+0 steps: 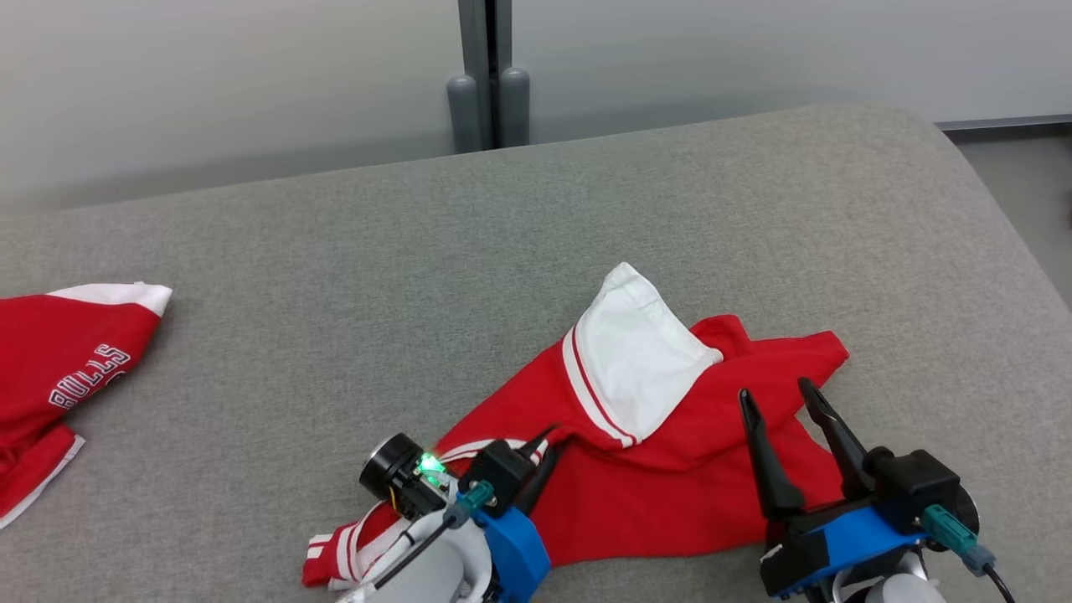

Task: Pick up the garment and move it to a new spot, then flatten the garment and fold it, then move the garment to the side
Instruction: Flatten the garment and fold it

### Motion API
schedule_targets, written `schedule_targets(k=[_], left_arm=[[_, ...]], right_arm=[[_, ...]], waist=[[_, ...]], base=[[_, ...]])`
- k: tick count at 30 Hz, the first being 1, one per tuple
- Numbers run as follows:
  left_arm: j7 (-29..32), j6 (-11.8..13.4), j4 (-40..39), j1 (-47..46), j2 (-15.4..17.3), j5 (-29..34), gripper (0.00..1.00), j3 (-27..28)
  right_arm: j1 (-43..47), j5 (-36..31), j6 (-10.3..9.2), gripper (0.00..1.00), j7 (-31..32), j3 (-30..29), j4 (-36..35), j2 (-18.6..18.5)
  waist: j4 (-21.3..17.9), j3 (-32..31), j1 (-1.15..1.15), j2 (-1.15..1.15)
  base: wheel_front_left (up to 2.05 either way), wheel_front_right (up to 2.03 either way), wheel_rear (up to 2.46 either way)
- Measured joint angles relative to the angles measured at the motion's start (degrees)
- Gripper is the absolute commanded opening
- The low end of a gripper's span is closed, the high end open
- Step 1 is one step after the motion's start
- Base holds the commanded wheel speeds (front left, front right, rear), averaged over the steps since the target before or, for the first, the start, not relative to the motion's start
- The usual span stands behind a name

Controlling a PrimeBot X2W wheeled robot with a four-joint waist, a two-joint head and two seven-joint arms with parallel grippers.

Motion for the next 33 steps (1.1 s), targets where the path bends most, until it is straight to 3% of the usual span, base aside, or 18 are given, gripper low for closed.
schedule_targets(k=[4,13,24,28,29,30,31,33], left_arm=[[-0.02,0.0,-4.34,-1.6,0.94,-2.57,0.0,3.19],[-0.02,0.25,-7.64,-8.75,7.36,-5.8,0.0,10.56],[0.01,0.23,1.43,-22.94,12.83,-9.33,0.0,15.66],[0.53,0.19,6.13,-26.21,13.23,-10.24,0.0,15.74],[0.6,0.04,7.3,-26.7,13.27,-10.24,0.38,15.58],[0.57,0.03,8.14,-27.14,13.29,-10.43,0.9,15.6],[0.51,0.03,8.95,-27.62,13.32,-10.77,1.0,15.6],[0.26,0.03,9.7,-28.1,13.38,-11.5,1.0,15.82]], right_arm=[[0.25,0.01,0.0,1.0,-0.02,0.04,0.04,-0.01],[-1.08,0.53,0.0,1.0,-0.02,1.22,0.32,0.03],[-3.26,1.4,0.0,1.0,-0.03,0.53,1.14,0.02],[-4.11,1.96,0.0,1.0,-0.03,0.93,1.03,0.02],[-4.34,2.05,0.0,1.0,-0.03,1.1,1.03,0.01],[-4.6,2.21,0.0,1.0,-0.03,1.19,1.03,0.0],[-4.78,2.54,0.0,1.0,-0.03,1.29,1.02,0.01],[-4.8,2.81,0.0,1.0,-0.03,1.25,1.05,0.02]], waist=[[1.37,-0.2,0.0,0.0],[1.02,1.74,0.0,0.0],[-3.94,7.18,0.01,0.01],[-4.9,8.73,0.02,0.01],[-5.07,9.06,0.01,0.01],[-5.15,9.26,0.01,0.01],[-5.19,9.37,0.01,0.01],[-5.06,9.39,0.01,0.01]], base=[[0.0,0.0,0.0],[0.0,0.0,0.0],[0.0,0.0,0.0],[0.0,0.0,0.0],[0.0,0.0,0.0],[0.0,0.0,0.0],[0.0,0.0,0.0],[0.0,0.0,0.0]])
